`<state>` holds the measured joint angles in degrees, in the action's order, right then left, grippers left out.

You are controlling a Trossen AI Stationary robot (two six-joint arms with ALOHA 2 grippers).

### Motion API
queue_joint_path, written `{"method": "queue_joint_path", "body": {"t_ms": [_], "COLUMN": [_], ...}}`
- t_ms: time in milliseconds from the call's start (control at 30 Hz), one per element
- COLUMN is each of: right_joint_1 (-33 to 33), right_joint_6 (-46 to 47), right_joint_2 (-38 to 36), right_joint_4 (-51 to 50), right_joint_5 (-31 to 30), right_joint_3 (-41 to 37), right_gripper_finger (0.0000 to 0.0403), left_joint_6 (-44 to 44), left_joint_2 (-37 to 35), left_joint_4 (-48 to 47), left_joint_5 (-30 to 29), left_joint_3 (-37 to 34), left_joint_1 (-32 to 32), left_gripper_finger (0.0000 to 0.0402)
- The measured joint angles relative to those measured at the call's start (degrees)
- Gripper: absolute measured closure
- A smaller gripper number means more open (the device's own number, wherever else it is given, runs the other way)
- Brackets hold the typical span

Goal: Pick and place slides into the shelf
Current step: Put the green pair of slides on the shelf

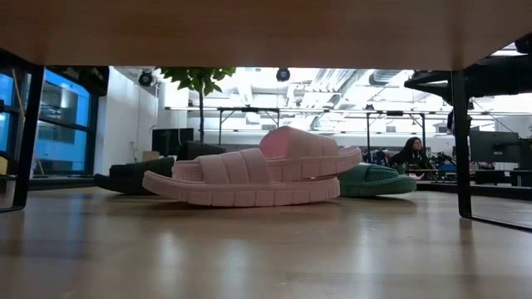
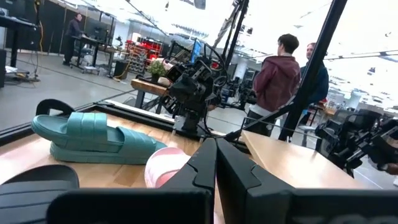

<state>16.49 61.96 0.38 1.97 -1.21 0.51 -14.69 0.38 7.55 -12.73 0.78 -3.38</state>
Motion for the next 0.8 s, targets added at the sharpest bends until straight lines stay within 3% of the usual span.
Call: {"method": "queue_joint_path", "body": {"t_ms": [233,500,667,800], "right_joint_1": [0.0,0.0,0.0,0.0], "right_joint_6": [4.6,-2.0,-6.9,-10.4], "right_joint_2": [0.0,0.0,0.0,0.0], "right_joint_4": [6.4,18.7,17.4,14.3], "right_joint_5": [-2.5,-7.1,-7.7,-8.3], "right_joint_3": [0.0,2.3,7.0,11.2], "right_gripper_finger": [0.0403,0.0403,0.0403,0.0403], "left_joint_6": [-4.6,-4.6,-3.2,0.7], "left_joint_2": [0.0,0.0,0.0,0.3], "left_joint_4": [0.6,8.7,9.5,4.8], "left_joint_5": [-1.7,-3.1,-3.1,-3.1], "left_joint_3": [0.0,0.0,1.6,6.0], "left_joint_1": [0.0,0.0,0.0,0.0], "left_gripper_finger": [0.0401,0.0401,0.0401,0.0401]}}
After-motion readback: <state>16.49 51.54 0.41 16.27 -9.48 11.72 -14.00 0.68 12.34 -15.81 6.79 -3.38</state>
